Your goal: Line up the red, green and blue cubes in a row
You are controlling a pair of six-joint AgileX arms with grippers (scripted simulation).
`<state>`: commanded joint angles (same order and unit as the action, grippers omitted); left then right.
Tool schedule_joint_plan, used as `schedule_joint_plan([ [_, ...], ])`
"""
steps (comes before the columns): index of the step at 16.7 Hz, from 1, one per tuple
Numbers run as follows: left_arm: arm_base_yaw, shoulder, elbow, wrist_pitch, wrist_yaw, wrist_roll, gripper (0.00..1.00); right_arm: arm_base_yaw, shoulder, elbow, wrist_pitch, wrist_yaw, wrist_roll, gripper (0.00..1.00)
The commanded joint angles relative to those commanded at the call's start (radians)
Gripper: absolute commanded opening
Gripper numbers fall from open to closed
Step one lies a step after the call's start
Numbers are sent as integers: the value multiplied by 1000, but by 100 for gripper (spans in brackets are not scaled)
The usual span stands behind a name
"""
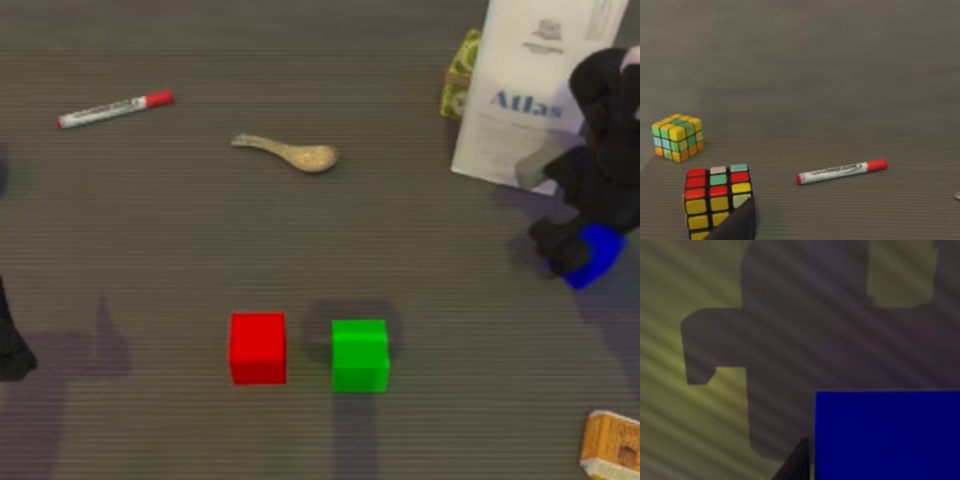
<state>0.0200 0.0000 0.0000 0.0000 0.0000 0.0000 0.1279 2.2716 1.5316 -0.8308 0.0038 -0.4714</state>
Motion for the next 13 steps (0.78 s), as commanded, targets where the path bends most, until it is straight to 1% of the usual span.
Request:
schedule_joint_plan([
  [3, 0, 0, 0, 0, 0, 0, 100, 0, 0, 0, 0, 0, 0, 2],
  [4, 0, 0, 0, 0, 0, 0, 100, 0, 0, 0, 0, 0, 0, 0],
  [11, 0, 0, 0, 0, 0, 0, 100, 0, 0, 0, 0, 0, 0, 0],
  [12, 0, 0, 0, 0, 0, 0, 100, 2, -25, 4, -13, -9, 7, 0],
  [13, 0, 0, 0, 0, 0, 0, 100, 2, -27, 6, -16, -9, 6, 0],
])
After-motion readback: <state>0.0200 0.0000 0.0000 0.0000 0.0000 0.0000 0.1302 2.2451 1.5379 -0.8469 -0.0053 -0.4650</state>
